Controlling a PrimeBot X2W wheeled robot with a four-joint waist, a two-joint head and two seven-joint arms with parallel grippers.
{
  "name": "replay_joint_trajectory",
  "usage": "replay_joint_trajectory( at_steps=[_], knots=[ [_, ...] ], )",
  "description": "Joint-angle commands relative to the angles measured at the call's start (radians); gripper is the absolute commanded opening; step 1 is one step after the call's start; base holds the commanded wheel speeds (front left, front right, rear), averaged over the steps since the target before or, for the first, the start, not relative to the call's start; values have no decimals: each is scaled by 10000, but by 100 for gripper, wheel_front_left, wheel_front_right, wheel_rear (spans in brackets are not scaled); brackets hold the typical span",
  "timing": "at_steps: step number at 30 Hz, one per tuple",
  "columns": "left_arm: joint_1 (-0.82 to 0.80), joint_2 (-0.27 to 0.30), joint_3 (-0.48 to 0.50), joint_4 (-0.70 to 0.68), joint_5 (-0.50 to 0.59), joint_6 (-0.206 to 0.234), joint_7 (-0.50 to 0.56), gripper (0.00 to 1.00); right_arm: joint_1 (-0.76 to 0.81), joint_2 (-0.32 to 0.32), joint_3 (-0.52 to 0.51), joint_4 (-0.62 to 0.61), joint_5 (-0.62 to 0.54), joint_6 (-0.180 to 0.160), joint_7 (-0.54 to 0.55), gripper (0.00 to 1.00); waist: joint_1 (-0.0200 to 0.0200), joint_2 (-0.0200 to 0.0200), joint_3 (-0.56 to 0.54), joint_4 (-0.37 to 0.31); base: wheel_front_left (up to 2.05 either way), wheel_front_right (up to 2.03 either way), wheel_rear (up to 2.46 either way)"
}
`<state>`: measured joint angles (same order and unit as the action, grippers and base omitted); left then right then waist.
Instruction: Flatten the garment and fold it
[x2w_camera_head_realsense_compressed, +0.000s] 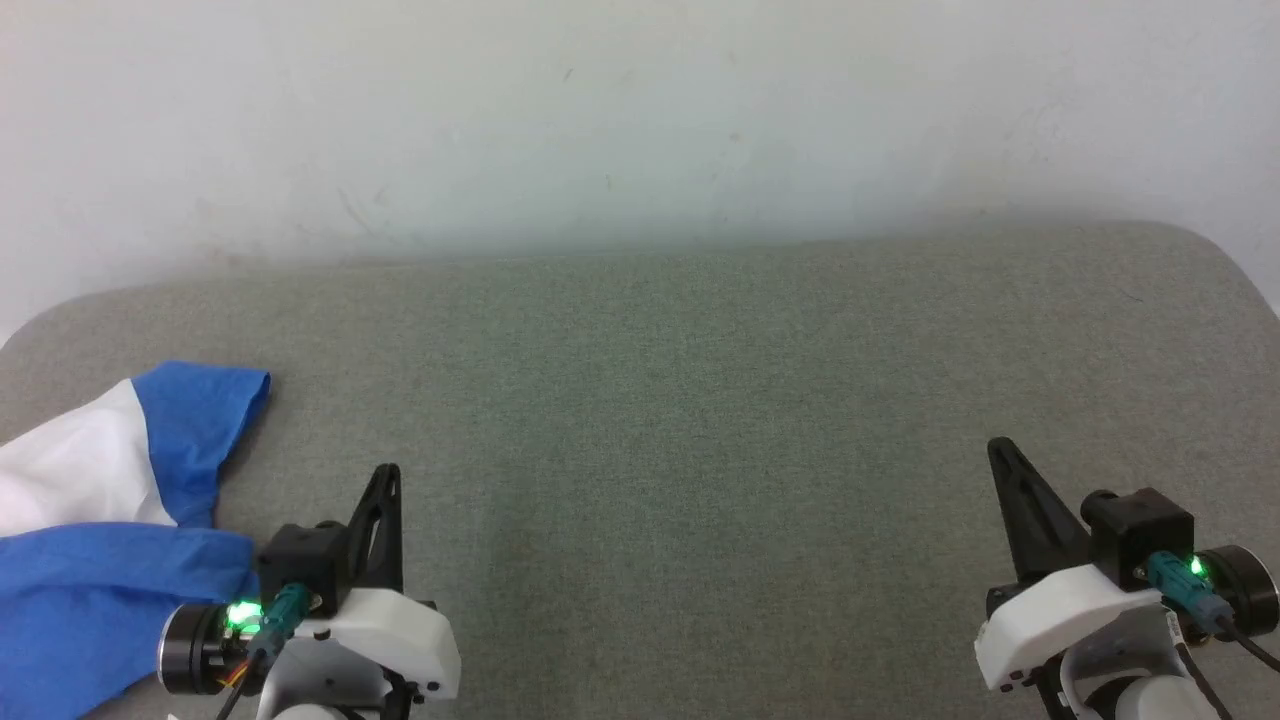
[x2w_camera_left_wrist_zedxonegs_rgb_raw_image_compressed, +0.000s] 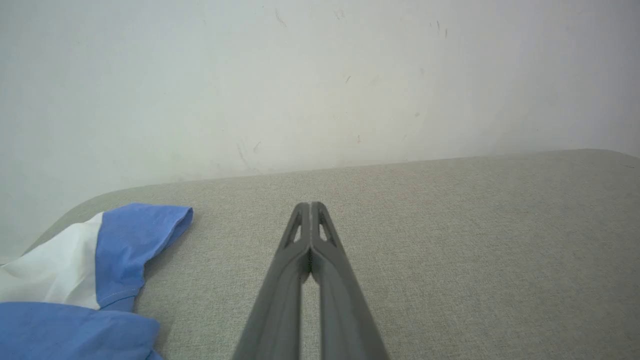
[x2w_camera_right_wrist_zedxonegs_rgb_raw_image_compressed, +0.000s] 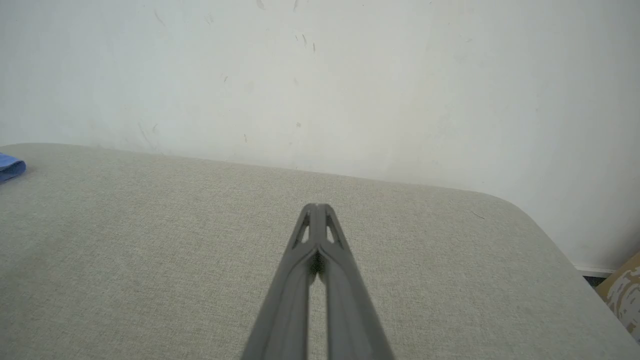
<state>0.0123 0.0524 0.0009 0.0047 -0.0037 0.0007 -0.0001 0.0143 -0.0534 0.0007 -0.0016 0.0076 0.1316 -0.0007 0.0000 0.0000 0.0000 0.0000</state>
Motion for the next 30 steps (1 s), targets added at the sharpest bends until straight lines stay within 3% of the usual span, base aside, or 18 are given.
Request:
replay_joint_trajectory(
  at_steps=[1,30],
  knots=[
    [-123,-22,-9,-47,37,-7,1,0,-143,32,-7,16,-76,-9,7,0,0,0,0,0,0,0,0],
    [-123,-22,-9,-47,37,-7,1,0,-143,32,-7,16,-76,-9,7,0,0,0,0,0,0,0,0]
  ],
)
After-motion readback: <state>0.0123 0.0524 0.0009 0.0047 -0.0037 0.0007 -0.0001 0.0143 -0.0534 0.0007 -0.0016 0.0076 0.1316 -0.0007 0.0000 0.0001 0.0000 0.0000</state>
